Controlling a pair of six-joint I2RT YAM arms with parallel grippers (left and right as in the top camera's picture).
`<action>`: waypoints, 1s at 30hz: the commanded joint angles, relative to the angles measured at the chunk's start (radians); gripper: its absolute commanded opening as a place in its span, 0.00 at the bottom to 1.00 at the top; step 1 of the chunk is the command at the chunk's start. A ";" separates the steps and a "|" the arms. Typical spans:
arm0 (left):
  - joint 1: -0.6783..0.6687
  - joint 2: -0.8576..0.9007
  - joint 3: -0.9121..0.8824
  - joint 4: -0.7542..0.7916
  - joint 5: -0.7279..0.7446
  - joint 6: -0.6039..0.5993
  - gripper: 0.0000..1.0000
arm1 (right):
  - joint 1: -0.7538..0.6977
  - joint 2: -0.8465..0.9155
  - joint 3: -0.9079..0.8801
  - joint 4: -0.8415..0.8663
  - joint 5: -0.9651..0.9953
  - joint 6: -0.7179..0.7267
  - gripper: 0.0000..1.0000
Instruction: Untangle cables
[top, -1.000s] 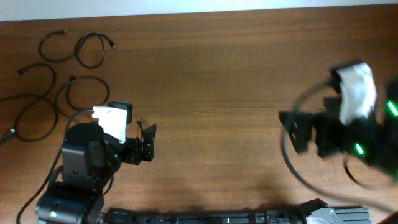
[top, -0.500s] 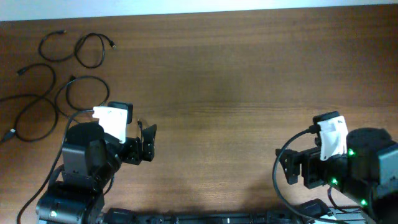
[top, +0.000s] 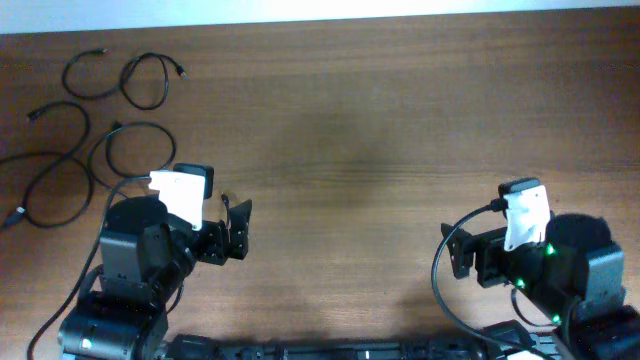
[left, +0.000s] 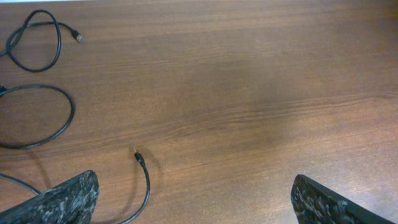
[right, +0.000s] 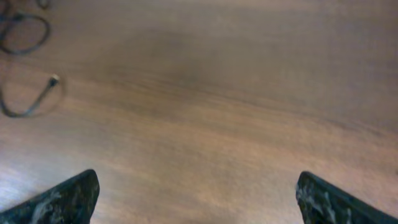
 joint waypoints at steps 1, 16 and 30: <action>0.003 -0.001 -0.006 0.002 -0.011 0.012 0.99 | -0.056 -0.132 -0.162 0.043 0.029 -0.027 0.98; 0.003 -0.001 -0.006 0.002 -0.011 0.012 0.99 | -0.197 -0.482 -0.756 0.756 0.130 -0.027 0.98; 0.003 -0.001 -0.006 0.001 -0.011 0.012 0.99 | -0.209 -0.600 -0.978 0.998 0.129 -0.019 0.98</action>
